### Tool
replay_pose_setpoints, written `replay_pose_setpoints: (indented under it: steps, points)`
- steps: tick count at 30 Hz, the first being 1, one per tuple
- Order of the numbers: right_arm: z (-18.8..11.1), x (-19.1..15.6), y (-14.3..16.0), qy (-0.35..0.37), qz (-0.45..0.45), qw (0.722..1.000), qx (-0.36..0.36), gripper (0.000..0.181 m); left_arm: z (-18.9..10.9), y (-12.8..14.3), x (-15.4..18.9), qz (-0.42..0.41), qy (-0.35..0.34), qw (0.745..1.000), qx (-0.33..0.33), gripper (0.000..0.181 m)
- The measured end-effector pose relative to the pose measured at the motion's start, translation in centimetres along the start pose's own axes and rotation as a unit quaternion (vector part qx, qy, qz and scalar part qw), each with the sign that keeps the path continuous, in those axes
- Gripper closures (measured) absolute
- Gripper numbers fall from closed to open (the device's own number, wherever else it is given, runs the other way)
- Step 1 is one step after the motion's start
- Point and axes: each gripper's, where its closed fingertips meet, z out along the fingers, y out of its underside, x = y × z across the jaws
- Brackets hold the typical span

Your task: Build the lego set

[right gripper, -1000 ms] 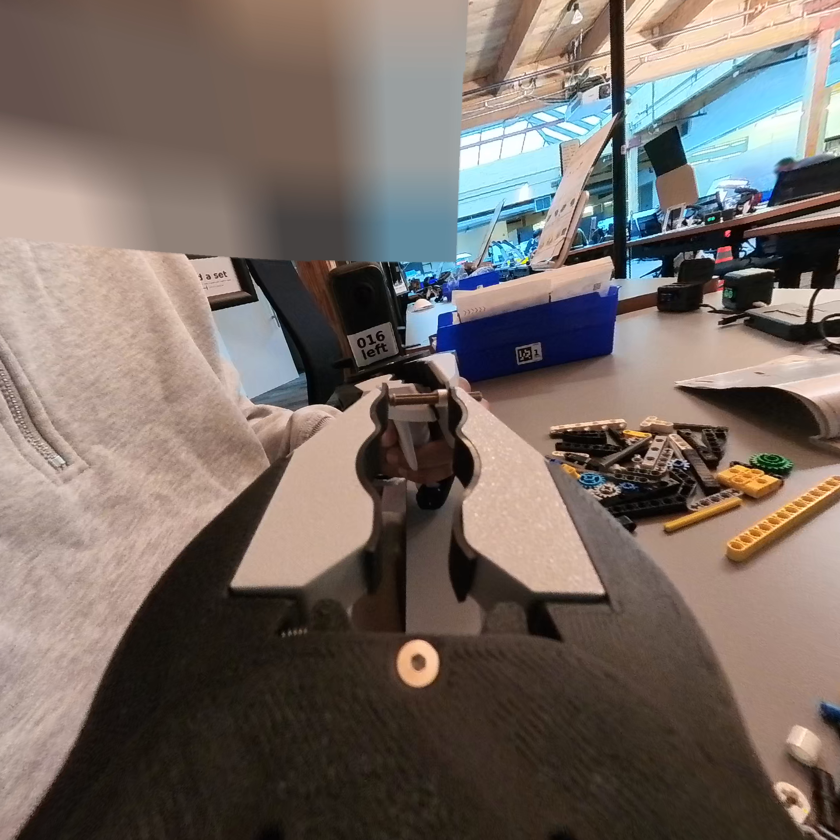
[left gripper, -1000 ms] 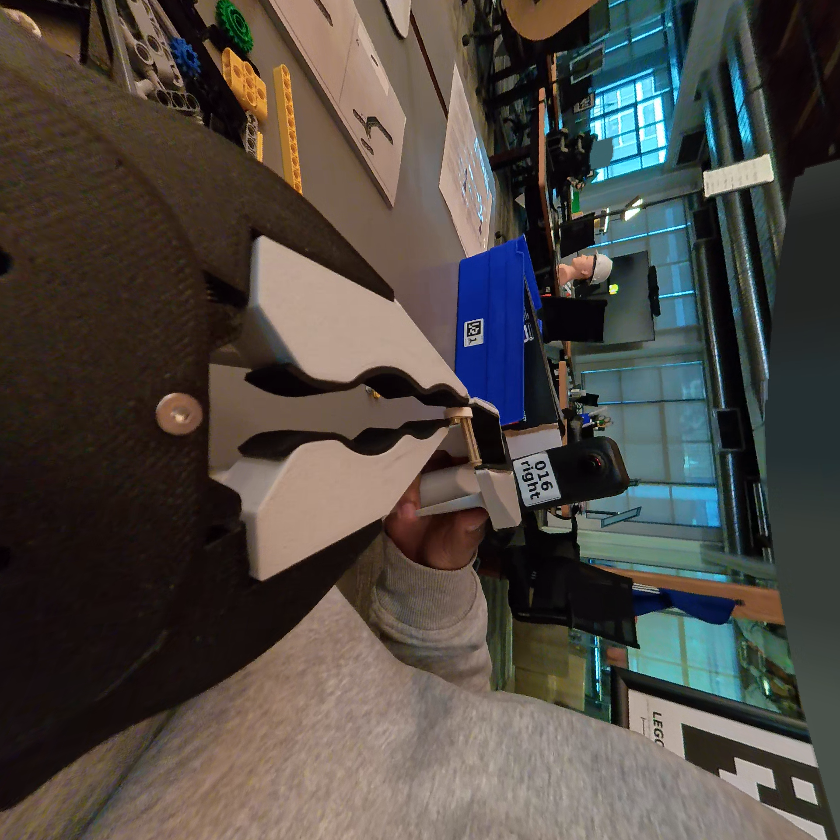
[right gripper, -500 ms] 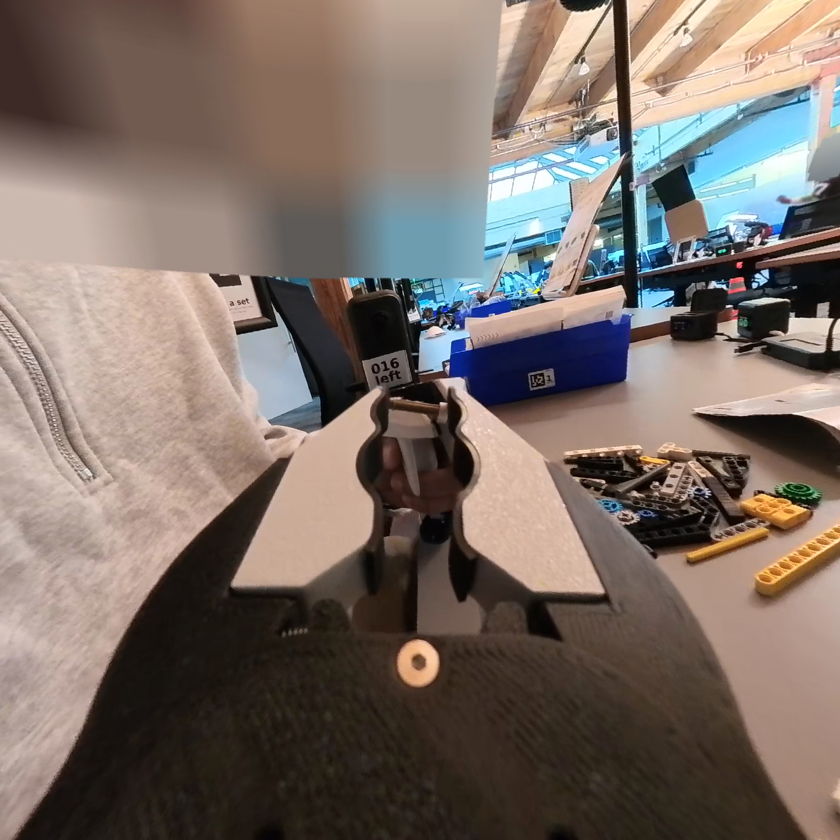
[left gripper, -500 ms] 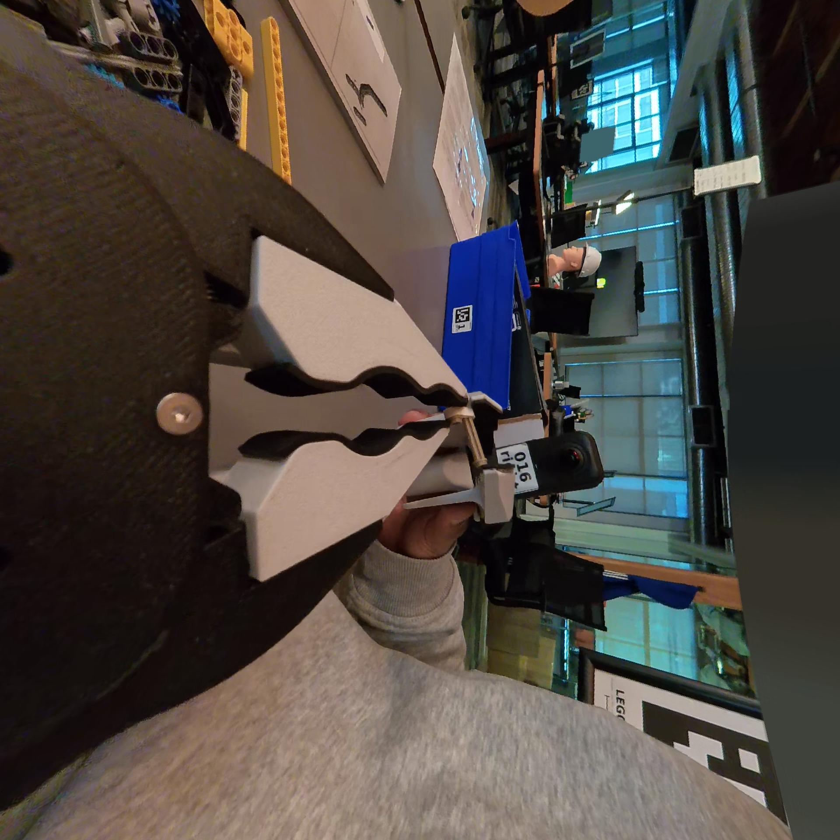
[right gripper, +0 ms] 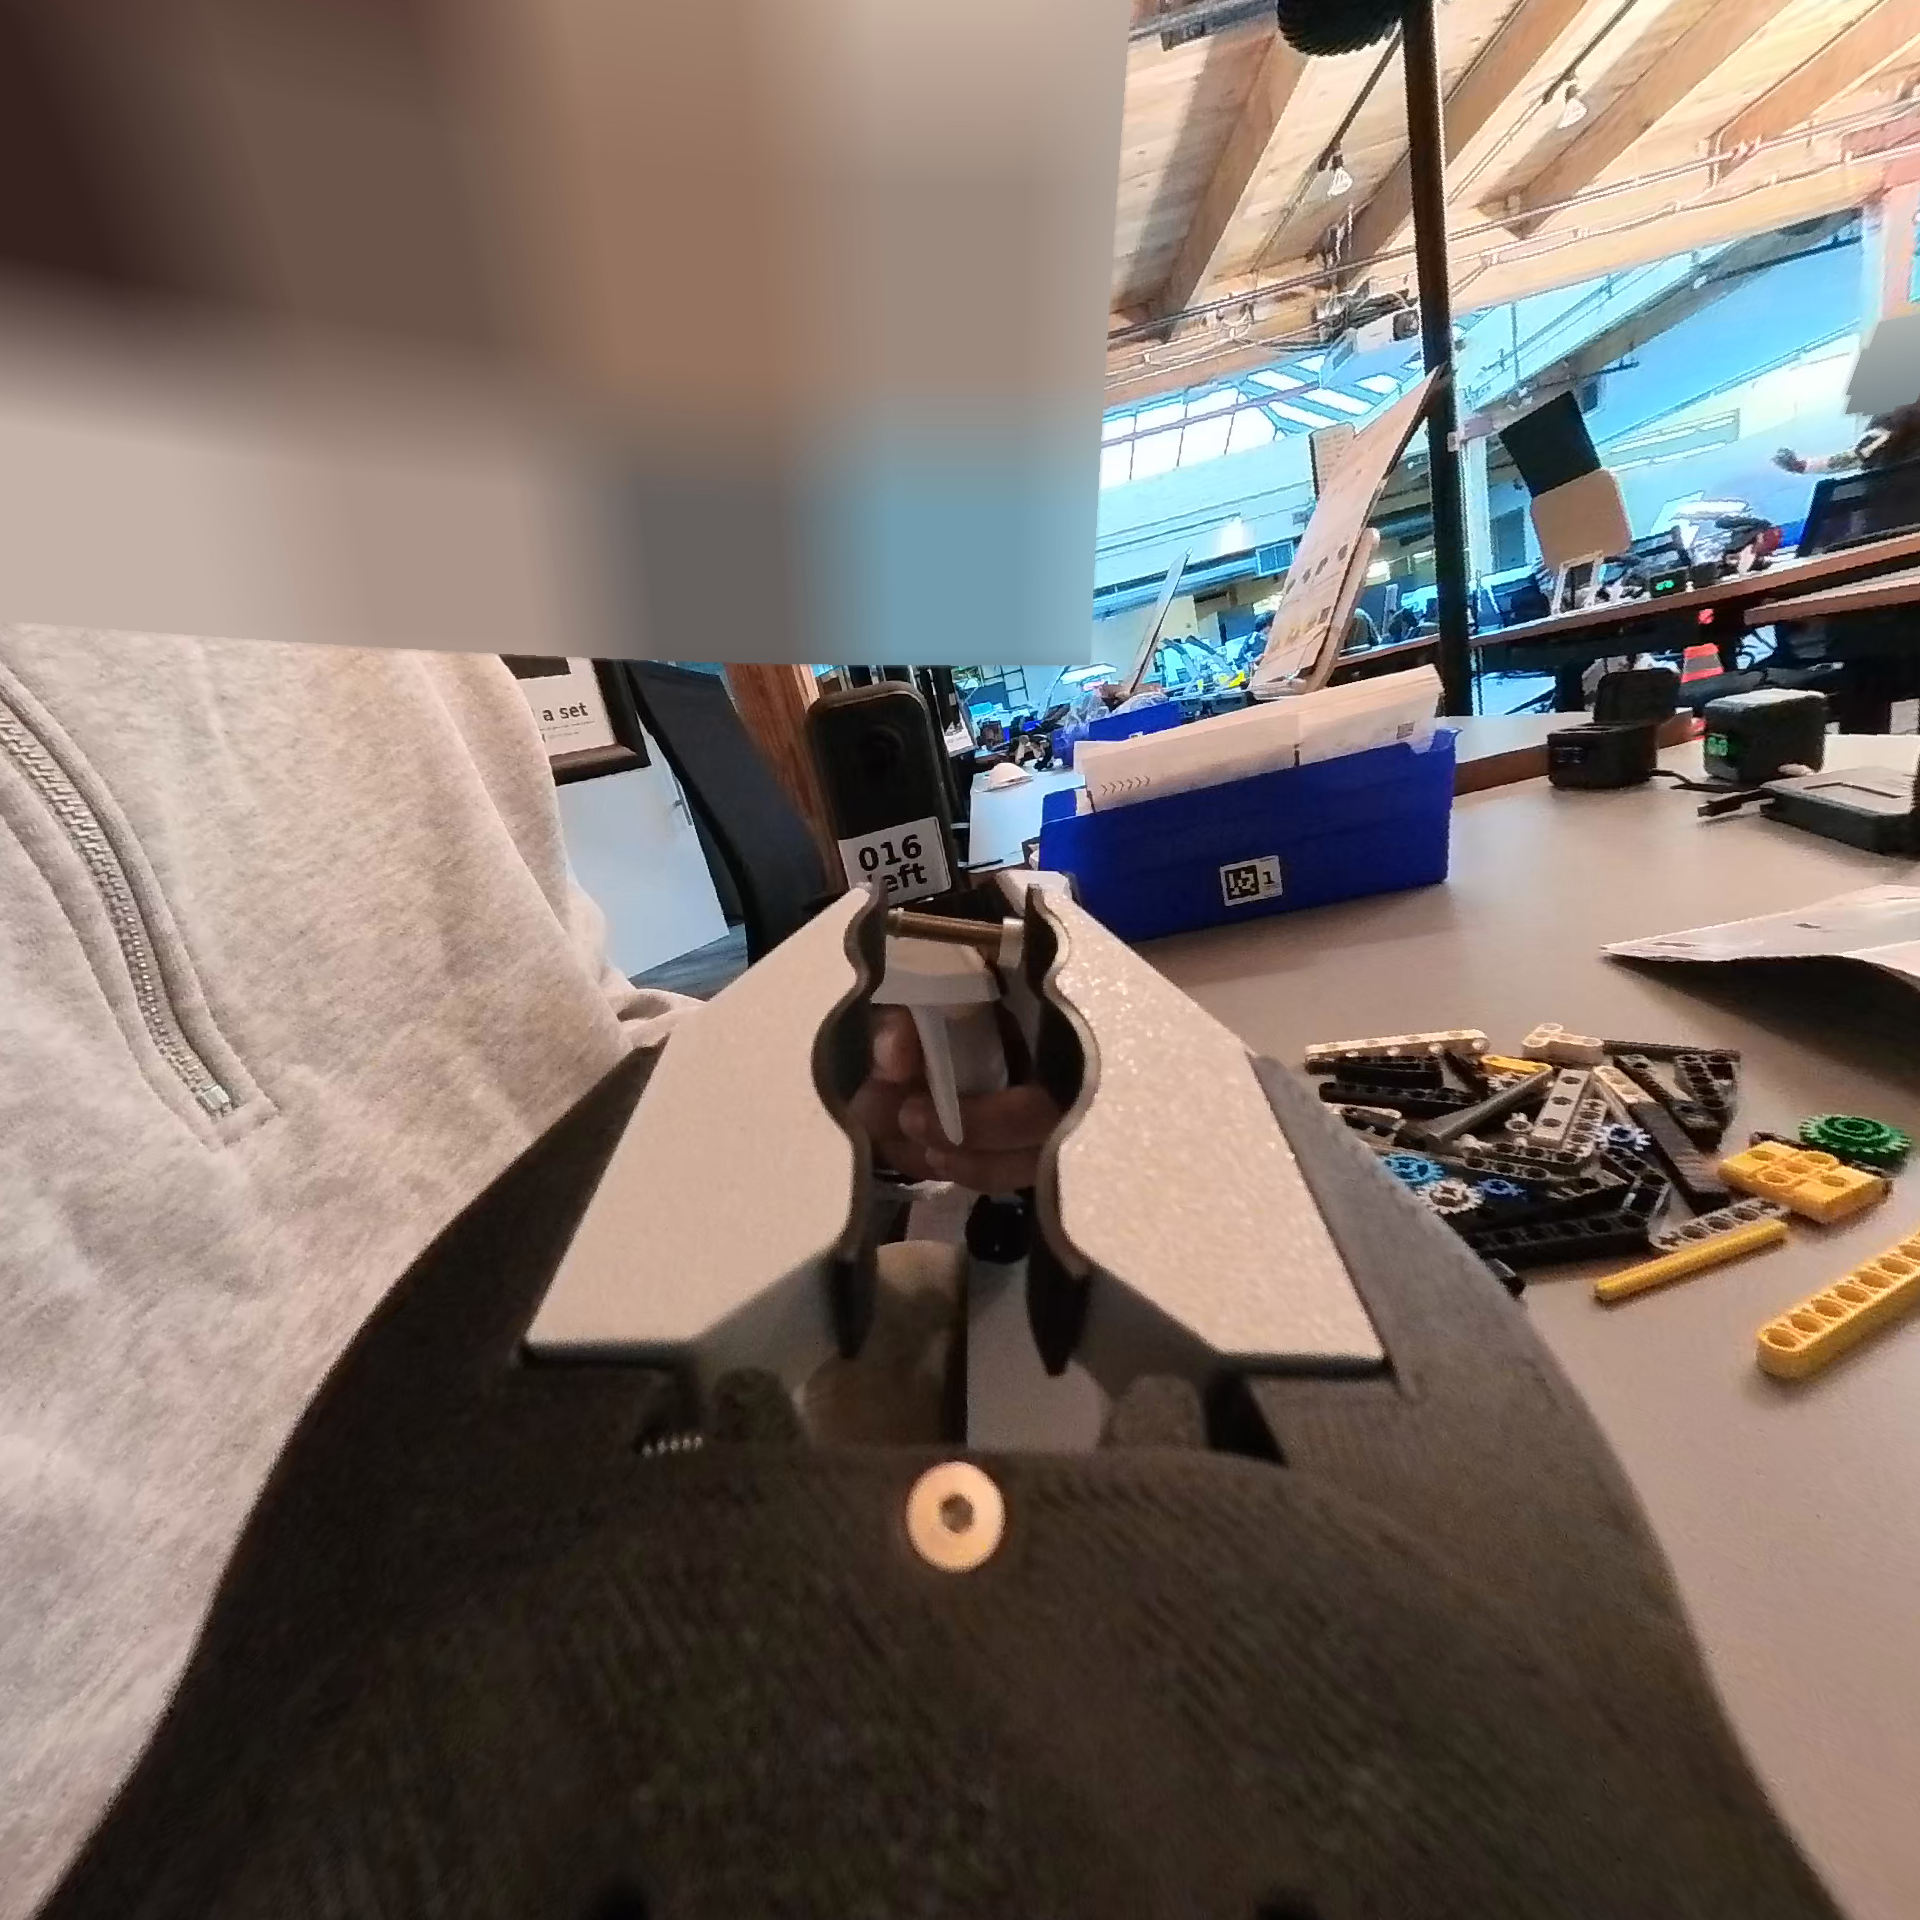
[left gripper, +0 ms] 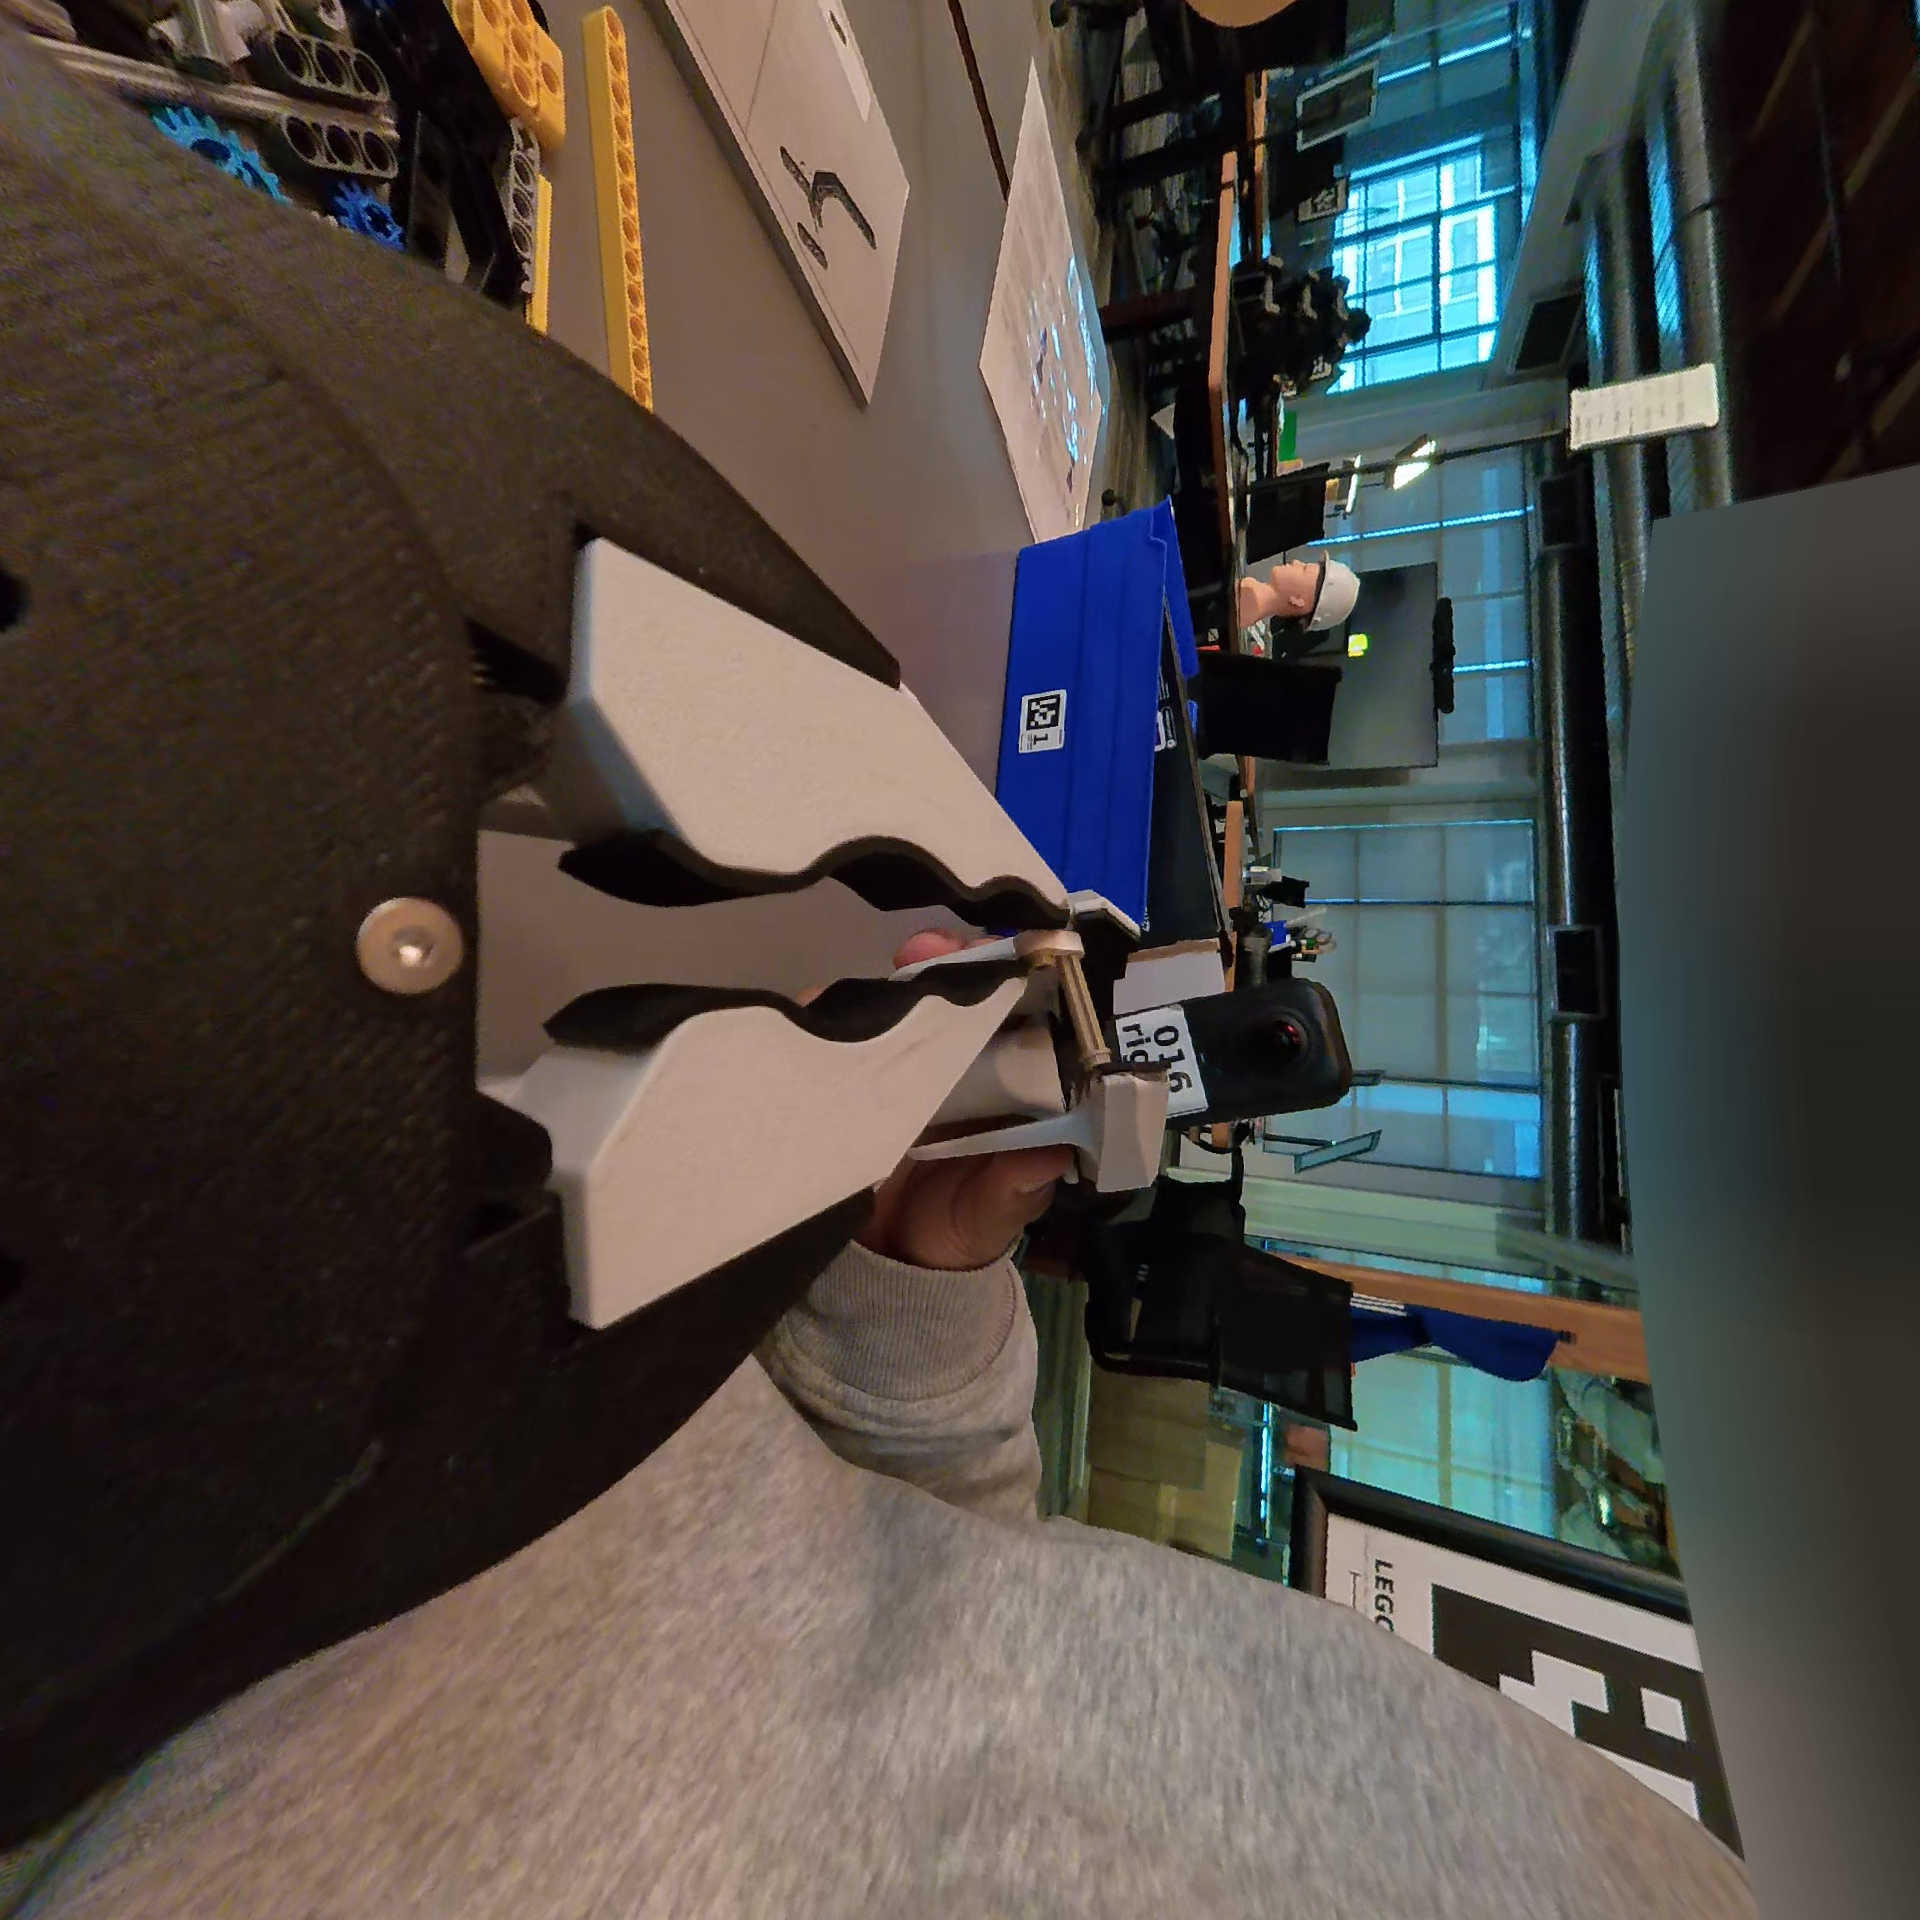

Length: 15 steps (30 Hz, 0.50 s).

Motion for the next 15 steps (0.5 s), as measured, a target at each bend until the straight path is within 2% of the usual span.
replay_pose_setpoints:
  steps: [15]
  points:
    - [-0.02, 0.01, -0.02, 0.007, 0.003, 1.000, -0.008, 0.158, 0.18, 0.15, -0.16, -0.005, -0.006, 1.000, 0.000, 0.177]
